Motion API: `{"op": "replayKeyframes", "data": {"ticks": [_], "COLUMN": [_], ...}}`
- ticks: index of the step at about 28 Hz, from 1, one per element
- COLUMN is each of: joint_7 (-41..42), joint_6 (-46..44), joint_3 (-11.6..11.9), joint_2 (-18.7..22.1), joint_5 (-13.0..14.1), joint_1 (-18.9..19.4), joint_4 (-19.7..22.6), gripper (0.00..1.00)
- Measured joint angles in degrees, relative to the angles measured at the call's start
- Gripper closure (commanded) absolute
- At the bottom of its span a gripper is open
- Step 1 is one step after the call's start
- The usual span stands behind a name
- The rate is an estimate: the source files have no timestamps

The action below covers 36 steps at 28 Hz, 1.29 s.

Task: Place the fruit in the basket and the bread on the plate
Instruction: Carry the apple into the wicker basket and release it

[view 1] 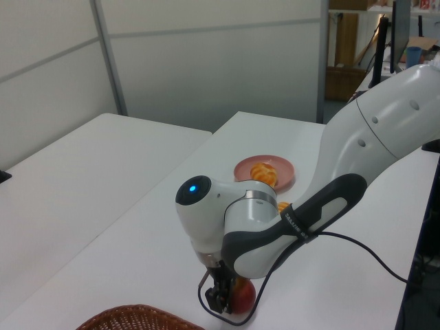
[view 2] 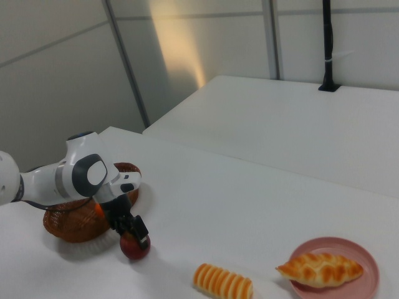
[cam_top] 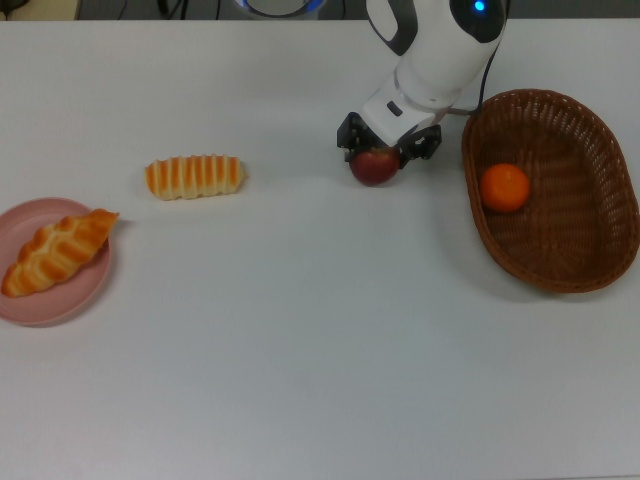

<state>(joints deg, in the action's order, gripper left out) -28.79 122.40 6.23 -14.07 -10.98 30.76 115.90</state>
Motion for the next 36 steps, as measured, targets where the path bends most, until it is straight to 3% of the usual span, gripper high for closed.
{"op": "replayKeyframes", "data": {"ticks": [7, 14, 23, 34, 35, 36], "joint_7": [-0.23, -0.53, -3.57, -7.04, -7.57, -8.23], "joint_6": [-0.47, -8.66, -13.21, -13.21, -13.21, -13.21], "joint_3": [0.15, -0.29, -0.66, -0.94, -0.96, -0.97], "joint_2": [2.02, 3.55, 2.15, -4.51, -5.03, -5.75], "joint_5": [0.0, 1.35, 1.84, 1.83, 1.82, 1.82], "joint_1": [-1.64, -1.13, 5.18, 13.03, 13.68, 14.59], "joint_4": [-1.87, -9.02, -15.04, -19.31, -19.47, -19.74], "gripper": [1.0, 1.0, 1.0, 1.0, 0.71, 0.24]}}
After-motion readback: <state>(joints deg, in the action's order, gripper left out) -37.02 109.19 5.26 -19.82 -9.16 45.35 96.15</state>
